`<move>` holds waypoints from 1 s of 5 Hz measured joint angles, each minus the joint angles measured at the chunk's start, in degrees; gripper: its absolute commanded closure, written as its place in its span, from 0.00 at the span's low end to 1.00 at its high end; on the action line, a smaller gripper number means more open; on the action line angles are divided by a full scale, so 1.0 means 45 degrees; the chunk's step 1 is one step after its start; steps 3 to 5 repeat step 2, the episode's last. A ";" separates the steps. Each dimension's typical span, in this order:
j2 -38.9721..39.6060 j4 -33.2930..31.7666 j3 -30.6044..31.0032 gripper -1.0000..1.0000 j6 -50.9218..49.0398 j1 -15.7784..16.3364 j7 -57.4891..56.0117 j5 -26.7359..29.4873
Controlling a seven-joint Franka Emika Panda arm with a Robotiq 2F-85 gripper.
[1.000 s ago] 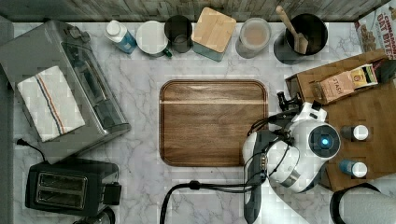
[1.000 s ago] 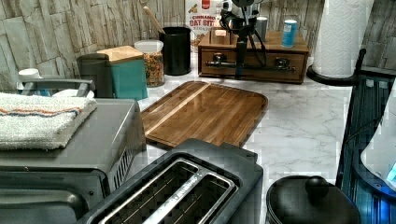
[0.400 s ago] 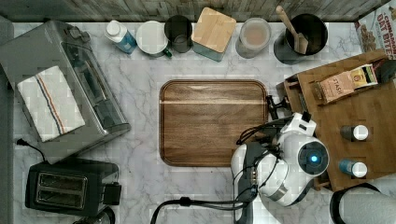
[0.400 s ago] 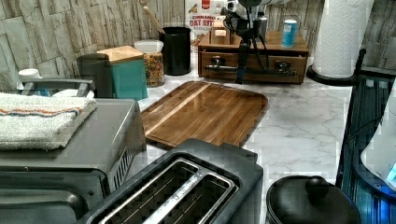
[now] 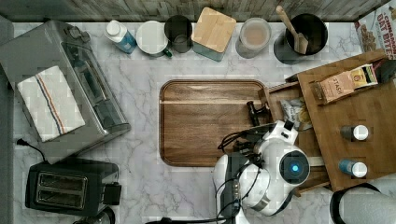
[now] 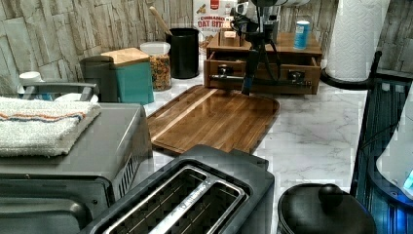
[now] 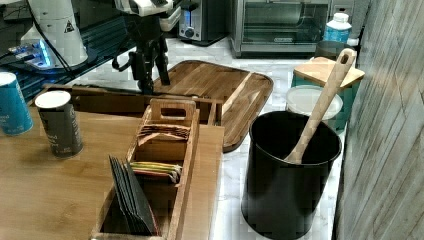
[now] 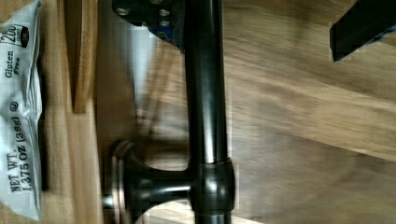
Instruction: Open the drawer.
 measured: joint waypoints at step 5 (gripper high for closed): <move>-0.0710 -0.1144 0.0482 0.00 0.0846 0.1389 0.3059 0.0443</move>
